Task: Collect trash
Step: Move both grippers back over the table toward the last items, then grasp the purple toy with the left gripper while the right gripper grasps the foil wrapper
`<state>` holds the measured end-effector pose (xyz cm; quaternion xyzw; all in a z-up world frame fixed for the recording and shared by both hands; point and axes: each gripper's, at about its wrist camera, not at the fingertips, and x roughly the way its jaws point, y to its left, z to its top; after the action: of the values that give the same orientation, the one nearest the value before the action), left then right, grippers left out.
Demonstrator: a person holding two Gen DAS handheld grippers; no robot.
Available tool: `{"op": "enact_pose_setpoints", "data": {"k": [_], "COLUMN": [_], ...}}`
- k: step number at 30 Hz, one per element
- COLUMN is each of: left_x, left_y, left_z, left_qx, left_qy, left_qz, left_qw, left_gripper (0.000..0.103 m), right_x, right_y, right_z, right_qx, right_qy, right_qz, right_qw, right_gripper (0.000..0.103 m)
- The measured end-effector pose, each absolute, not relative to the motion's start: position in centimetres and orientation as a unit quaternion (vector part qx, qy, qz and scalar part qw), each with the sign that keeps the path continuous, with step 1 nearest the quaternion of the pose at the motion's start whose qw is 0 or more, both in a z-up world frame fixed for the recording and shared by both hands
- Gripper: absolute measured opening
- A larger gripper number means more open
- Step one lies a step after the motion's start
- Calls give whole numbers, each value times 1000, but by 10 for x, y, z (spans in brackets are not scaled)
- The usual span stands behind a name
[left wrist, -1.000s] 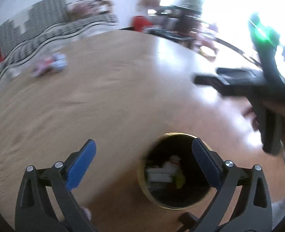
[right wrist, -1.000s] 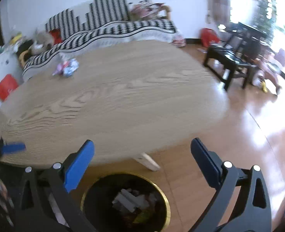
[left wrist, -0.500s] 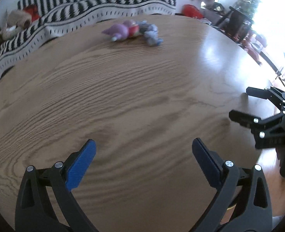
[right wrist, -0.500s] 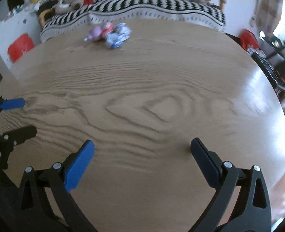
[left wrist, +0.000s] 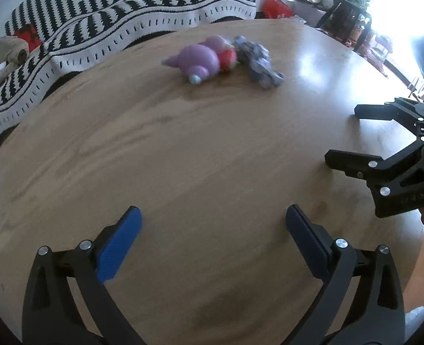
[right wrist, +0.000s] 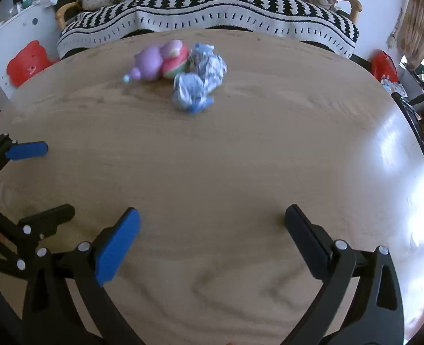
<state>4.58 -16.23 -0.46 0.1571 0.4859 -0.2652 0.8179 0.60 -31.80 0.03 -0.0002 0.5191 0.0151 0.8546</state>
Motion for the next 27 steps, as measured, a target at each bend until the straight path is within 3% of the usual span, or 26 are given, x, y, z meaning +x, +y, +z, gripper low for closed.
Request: {"op": "enact_pose_setpoints", "data": {"k": [6,10,17,19,20,21,22,23,27], "left_x": [92,120,156,161,163,166,167,166,156], "left_y": [-165,-177,-202,-208,-210,-213,-216,-218,-223], "left_z": [-5,-2,-1,-1,-1,1,3,5,6], "left_qx": [156,179,203,206,203,189,188,192,183], "left_qy": [499,496,475,473,472,475,471,469,475], "left_qz": [-249,-263,-280,-287,-294,-308,-305,-307,-325], "left_qw": [816,808,809,807,806,803,806,805,797], "left_gripper": [97,87,86,83,79,61,28,7,2], "right_x": [59,84,111,116,116,117,117,117,112], "right_y": [-316,-319,-328,-331,-332,-331,-330,-330,-331], "right_z": [-1,0,0,1,1,2,4,6,7], "right_qx": [3,21,16,16,15,11,9,9,26], "right_qy": [524,523,518,516,514,512,509,507,505], "right_qz": [12,19,-11,-11,-9,-3,2,6,17], "right_qw": [851,852,855,857,857,859,860,862,862], "right_gripper": [98,97,82,73,69,56,30,24,22]}}
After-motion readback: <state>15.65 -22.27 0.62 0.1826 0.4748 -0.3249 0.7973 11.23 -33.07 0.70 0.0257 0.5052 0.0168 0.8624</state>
